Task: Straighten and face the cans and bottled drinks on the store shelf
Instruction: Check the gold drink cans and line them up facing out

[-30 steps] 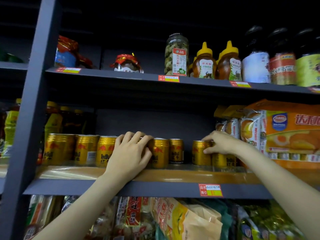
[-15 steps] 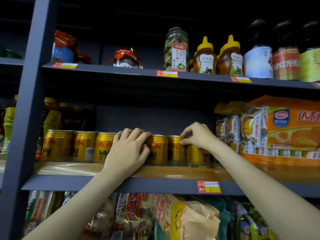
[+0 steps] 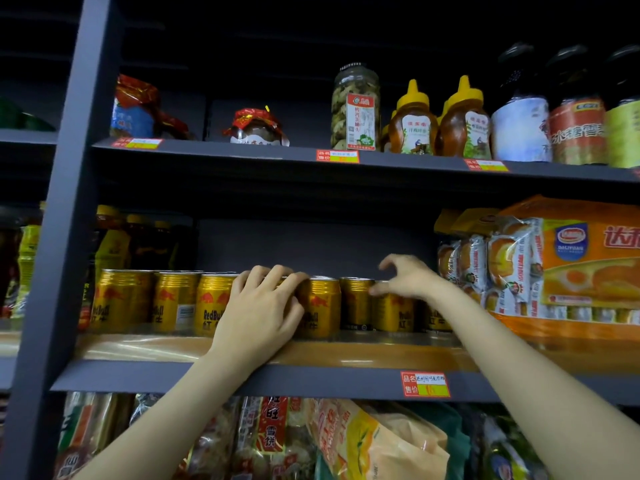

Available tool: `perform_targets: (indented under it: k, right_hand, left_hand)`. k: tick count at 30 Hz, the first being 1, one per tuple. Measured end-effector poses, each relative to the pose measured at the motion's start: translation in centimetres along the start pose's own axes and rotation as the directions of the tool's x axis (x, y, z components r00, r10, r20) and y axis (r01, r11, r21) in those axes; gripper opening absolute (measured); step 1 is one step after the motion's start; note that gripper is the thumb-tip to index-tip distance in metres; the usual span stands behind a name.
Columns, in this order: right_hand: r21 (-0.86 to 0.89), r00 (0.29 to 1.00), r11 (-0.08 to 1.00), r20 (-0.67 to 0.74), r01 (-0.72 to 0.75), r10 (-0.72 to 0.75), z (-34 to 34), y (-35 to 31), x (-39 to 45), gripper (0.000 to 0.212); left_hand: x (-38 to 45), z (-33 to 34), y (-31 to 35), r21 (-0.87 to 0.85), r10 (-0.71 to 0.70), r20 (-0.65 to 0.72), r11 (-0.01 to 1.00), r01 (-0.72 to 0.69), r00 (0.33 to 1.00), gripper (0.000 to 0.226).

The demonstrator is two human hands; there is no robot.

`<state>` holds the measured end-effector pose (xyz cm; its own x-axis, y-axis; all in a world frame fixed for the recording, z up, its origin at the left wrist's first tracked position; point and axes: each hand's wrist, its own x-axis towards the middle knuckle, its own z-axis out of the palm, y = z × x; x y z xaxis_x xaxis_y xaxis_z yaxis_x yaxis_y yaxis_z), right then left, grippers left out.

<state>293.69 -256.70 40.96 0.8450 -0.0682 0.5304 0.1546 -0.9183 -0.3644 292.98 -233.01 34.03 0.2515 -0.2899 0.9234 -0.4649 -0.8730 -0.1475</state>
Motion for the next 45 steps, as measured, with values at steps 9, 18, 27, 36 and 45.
perform_targets:
  k: [9, 18, 27, 36, 45]
  right_hand:
    - [0.081, 0.983, 0.982, 0.046, 0.171, -0.175, -0.3, -0.9, -2.3, 0.042]
    - [-0.029, 0.986, 0.989, -0.080, 0.145, -0.147, 2.9, -1.4, -0.6, 0.047]
    - [-0.247, 0.983, 0.966, -0.183, -0.076, 0.030, -1.4, 5.8, 1.9, 0.049]
    - [-0.049, 0.999, 0.998, 0.025, 0.027, -0.026, -1.6, 5.0, -0.1, 0.055]
    - [0.139, 0.947, 0.960, 0.182, 0.243, -0.266, -1.9, 0.6, -3.7, 0.056]
  left_hand:
    - [0.0, -0.1, 0.2, 0.001, -0.003, 0.012, 1.000, 0.003, 1.000, 0.044]
    - [-0.1, -0.2, 0.3, 0.011, 0.001, -0.012, 1.000, -0.001, 1.000, 0.043]
    - [0.1, 0.0, 0.1, 0.018, 0.005, -0.014, 1.000, -0.005, 1.000, 0.040]
    - [0.1, 0.0, 0.1, 0.023, 0.002, 0.013, 1.000, -0.002, 1.000, 0.042]
    - [-0.1, -0.2, 0.2, 0.044, 0.006, 0.002, 0.999, -0.006, 1.000, 0.043]
